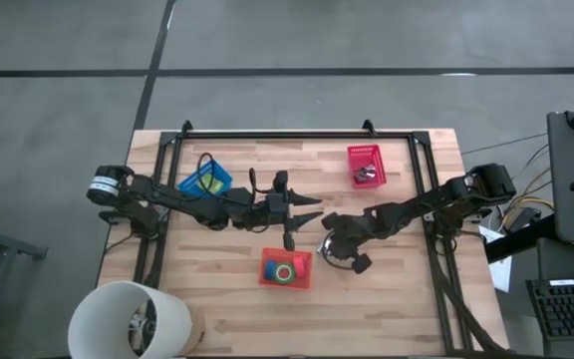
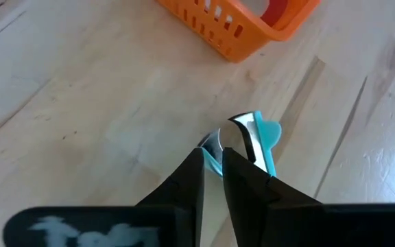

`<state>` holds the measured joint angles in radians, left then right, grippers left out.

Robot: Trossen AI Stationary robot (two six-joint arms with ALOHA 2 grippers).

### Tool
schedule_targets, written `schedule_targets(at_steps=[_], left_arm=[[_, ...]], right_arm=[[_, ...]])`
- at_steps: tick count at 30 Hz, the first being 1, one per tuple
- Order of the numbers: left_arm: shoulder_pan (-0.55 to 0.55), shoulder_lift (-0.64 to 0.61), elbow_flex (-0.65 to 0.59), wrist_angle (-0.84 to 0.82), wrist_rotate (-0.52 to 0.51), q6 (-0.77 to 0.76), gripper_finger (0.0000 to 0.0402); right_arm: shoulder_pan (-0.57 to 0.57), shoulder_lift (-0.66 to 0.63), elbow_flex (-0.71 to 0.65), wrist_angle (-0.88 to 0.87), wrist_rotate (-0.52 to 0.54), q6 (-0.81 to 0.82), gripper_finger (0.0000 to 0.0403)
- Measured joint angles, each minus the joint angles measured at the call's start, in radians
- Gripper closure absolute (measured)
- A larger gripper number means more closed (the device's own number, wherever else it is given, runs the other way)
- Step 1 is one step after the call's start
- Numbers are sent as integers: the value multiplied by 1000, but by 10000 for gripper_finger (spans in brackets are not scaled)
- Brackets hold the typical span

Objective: Pick and place Stapler, Stapler remover, tape
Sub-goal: Put the light blue staple remover into the red bin

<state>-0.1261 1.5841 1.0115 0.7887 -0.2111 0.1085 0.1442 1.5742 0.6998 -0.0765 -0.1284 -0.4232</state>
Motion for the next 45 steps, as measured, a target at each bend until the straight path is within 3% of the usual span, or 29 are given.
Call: schedule_targets(at_steps=[11,21,30,36,45], left_arm=[[0,0,0,1,0,0,275],[0,0,0,1,0,0,275],[0,0,0,2,0,0,275],[0,0,0,1,0,0,275],[0,0,0,0,0,0,275]], right_arm=[[11,0,-3,-4,-2,-3,357],[13,0,-15,-14,2,31,381],[13,0,-13,-14,80,150,394],[13,-12,-2,-20,91,162,394],[13,-74,-1,-55,197,163,395]])
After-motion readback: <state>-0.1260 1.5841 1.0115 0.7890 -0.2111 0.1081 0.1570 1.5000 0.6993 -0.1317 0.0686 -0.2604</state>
